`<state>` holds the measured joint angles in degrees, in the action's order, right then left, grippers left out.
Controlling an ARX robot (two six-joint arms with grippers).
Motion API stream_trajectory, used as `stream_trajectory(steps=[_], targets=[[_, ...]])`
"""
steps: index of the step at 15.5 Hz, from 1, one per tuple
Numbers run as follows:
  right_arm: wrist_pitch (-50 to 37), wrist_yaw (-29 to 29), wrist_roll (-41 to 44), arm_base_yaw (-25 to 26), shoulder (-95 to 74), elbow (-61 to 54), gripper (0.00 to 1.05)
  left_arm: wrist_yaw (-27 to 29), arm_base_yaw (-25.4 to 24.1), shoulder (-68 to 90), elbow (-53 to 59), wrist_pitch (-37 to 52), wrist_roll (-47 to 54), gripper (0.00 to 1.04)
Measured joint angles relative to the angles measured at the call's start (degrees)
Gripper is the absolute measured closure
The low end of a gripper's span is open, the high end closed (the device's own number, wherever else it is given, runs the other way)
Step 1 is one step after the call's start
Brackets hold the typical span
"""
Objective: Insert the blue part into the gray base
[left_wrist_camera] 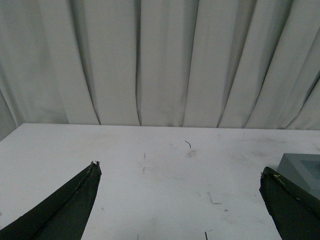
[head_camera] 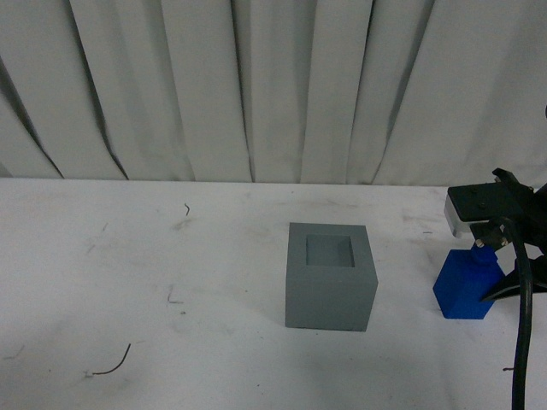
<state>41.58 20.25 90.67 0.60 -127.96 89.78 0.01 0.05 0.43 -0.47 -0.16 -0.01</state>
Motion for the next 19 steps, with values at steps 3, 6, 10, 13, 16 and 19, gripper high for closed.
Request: stream_trajectory(steps=[3, 6, 10, 13, 16, 19], targets=[[3.6, -0.8, -0.2, -1.6, 1.2, 0.4, 0.58, 0.0, 0.0, 0.0, 0.0, 0.0, 0.0, 0.07], [7.4, 0.3, -0.7, -3.0, 4.5, 3.7, 0.58, 0.0, 0.0, 0.0, 0.0, 0.0, 0.0, 0.07], [14.4, 2.2, -1.5, -3.4, 8.1, 10.1, 0.58, 0.0, 0.0, 0.0, 0.0, 0.0, 0.0, 0.07], [17.1, 1.9, -3.3, -8.7, 8.5, 13.4, 0.58, 0.0, 0.0, 0.0, 0.0, 0.0, 0.0, 0.07], [18.2, 2.6, -6.6, -14.3, 8.5, 15.2, 0.58, 0.0, 0.0, 0.0, 0.0, 0.0, 0.0, 0.07], [18.3, 2.3, -10.1, -17.3, 8.0, 15.2, 0.58, 0.0, 0.0, 0.0, 0.0, 0.0, 0.0, 0.07]])
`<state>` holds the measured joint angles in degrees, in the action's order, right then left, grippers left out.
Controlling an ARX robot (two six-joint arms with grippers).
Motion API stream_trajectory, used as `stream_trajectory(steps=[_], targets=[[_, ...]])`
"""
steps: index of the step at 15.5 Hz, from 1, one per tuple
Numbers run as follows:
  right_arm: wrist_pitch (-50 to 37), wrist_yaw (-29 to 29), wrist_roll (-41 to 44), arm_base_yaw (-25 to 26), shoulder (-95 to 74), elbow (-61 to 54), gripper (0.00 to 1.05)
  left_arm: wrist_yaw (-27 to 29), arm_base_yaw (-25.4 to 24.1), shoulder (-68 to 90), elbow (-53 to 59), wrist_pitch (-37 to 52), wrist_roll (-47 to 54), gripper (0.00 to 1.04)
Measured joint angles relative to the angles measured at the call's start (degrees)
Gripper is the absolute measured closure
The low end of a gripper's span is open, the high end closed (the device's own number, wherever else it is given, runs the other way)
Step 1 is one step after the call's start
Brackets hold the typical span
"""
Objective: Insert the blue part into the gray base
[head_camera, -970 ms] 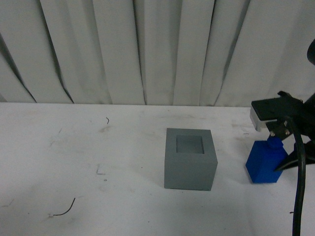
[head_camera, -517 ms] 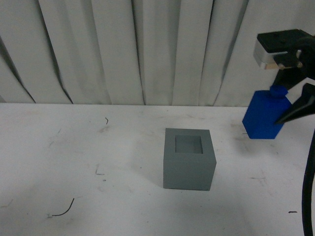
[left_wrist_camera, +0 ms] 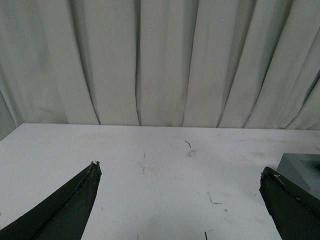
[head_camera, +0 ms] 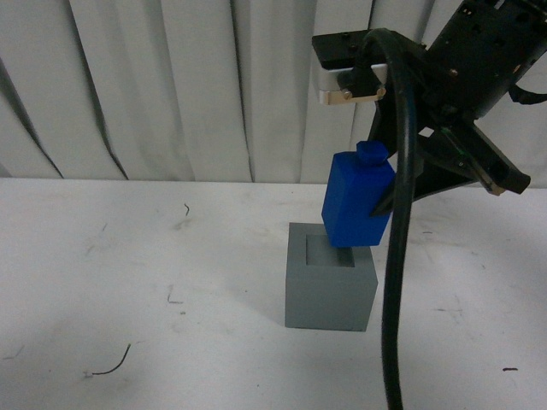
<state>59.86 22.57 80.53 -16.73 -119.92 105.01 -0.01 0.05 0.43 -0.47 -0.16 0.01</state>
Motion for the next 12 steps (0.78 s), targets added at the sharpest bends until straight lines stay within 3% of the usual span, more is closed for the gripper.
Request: stream_trajectory(steps=[5, 12], targets=[[-1.2, -1.4, -4.4, -1.6, -3.0, 1.0, 0.58, 0.0, 0.0, 0.0, 0.0, 0.0, 0.0, 0.07], [-3.0, -1.6, -6.2, -0.2, -4.8, 1.7, 0.58, 0.0, 0.0, 0.0, 0.0, 0.0, 0.0, 0.07]])
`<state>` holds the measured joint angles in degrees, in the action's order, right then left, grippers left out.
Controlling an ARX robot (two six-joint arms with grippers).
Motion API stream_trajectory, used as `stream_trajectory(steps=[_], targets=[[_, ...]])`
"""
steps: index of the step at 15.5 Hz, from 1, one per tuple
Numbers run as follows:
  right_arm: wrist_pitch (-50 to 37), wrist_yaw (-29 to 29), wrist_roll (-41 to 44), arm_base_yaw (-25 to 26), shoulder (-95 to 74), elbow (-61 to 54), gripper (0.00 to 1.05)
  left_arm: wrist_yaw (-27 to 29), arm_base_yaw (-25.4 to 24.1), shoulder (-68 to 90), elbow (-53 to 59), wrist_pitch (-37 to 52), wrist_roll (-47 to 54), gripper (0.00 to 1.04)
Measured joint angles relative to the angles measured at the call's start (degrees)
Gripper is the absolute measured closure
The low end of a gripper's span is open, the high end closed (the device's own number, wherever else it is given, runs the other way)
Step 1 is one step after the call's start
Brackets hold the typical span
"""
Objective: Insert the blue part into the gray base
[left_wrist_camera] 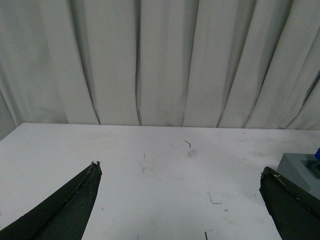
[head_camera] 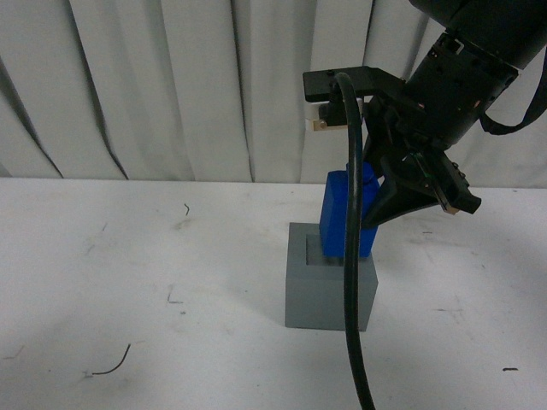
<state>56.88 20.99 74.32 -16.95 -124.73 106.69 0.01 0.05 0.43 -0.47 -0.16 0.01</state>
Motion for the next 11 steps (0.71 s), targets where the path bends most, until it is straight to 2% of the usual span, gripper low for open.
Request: stream_trajectory(steps=[11], targets=[[-1.8, 1.1, -1.5, 0.9, -2.4, -0.1, 0.58, 0.0, 0.0, 0.0, 0.0, 0.0, 0.0, 0.07]])
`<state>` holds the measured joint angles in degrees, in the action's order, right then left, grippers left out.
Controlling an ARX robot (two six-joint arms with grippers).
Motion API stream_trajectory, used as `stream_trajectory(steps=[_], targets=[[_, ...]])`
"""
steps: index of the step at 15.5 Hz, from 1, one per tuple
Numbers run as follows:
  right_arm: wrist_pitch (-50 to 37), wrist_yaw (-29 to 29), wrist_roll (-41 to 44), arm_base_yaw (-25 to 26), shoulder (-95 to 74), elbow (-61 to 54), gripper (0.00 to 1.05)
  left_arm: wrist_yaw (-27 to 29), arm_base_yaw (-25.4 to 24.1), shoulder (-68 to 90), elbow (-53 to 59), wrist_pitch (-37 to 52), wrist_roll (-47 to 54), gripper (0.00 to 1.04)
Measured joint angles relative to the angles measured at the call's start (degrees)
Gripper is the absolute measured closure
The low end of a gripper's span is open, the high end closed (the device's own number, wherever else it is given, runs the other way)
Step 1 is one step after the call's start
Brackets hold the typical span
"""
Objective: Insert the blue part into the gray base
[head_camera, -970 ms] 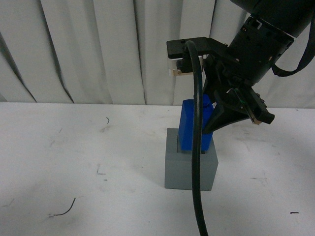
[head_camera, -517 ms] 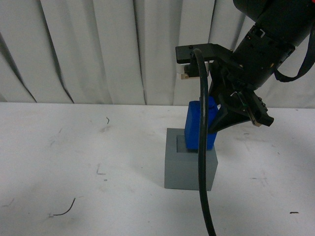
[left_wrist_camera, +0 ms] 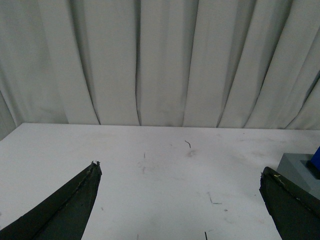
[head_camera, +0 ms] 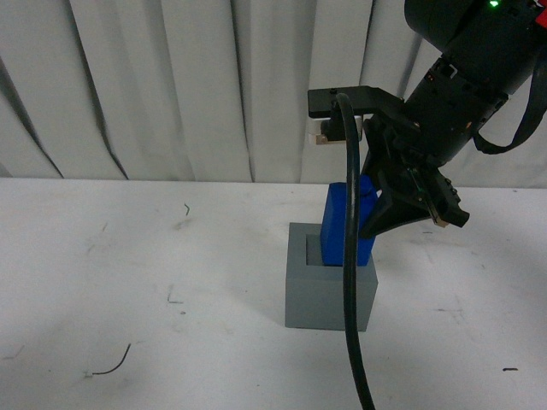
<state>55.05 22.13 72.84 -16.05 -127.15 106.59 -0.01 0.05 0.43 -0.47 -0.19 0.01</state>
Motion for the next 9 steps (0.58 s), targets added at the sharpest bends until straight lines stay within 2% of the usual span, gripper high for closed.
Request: stream_trajectory(steps=[9], targets=[[0.0, 0.0, -0.9, -0.9, -0.1, 0.0, 0.58, 0.0, 0.0, 0.0, 0.0, 0.0, 0.0, 0.07]])
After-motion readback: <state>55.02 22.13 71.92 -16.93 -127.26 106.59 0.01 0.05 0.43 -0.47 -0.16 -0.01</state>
